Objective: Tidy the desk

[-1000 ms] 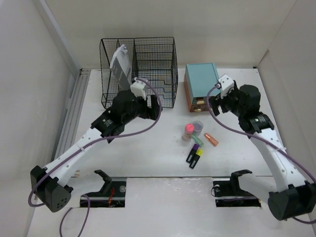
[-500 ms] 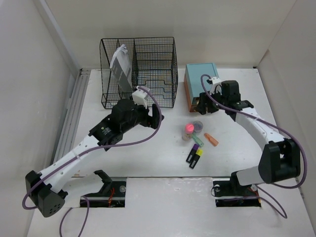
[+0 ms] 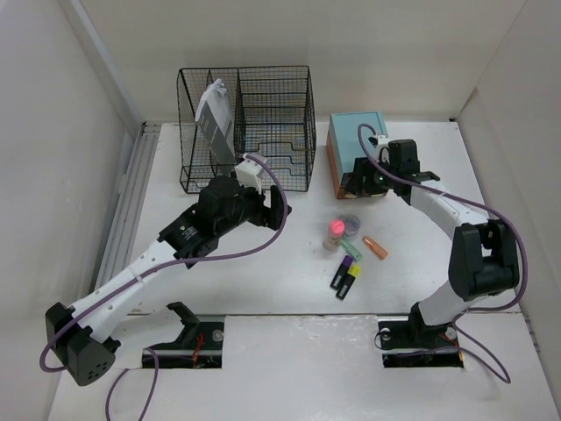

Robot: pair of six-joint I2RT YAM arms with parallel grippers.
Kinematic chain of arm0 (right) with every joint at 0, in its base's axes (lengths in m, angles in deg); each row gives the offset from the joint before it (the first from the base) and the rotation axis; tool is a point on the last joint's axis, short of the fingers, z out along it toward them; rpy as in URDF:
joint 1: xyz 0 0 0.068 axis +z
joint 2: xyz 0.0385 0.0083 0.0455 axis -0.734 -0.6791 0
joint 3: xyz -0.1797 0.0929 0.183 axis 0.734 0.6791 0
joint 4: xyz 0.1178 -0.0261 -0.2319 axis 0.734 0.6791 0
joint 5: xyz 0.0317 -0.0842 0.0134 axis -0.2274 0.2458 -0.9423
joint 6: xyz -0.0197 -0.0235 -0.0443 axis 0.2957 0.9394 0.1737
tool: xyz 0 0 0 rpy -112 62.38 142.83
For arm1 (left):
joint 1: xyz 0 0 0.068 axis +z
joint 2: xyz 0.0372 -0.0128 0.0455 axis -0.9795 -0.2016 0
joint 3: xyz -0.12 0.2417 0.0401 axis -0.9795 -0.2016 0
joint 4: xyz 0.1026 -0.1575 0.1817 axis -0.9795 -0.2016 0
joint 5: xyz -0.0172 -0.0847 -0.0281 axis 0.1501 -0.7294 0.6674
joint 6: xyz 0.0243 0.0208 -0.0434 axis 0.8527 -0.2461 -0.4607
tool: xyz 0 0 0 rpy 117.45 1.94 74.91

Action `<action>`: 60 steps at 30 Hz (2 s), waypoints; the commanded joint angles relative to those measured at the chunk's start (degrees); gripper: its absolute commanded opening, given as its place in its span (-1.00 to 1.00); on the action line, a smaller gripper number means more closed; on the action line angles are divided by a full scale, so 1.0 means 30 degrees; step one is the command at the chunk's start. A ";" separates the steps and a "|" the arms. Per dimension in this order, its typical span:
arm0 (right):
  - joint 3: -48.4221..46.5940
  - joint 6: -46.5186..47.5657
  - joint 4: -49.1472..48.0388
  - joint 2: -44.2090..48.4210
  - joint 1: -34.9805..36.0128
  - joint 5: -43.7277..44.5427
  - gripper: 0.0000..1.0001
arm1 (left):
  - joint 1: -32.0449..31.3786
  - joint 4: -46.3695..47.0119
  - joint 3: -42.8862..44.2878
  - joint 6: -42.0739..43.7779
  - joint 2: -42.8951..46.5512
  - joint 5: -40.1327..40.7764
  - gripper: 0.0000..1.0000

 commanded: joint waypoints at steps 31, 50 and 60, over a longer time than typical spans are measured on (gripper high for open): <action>0.0136 -0.3743 -0.3488 0.0079 0.0804 0.4630 -0.14 | -0.0049 0.1161 -0.0040 -0.0004 0.0677 -0.0040 0.53; 0.2978 -0.1756 -0.0652 0.3621 0.1156 0.3282 -0.52 | -0.0049 0.1161 -0.0216 -0.0004 0.1029 -0.0038 0.53; 0.3564 -0.0608 0.2517 0.6082 0.1156 0.2052 -0.39 | -0.0049 0.1337 -0.0216 -0.0004 0.1205 -0.0595 0.53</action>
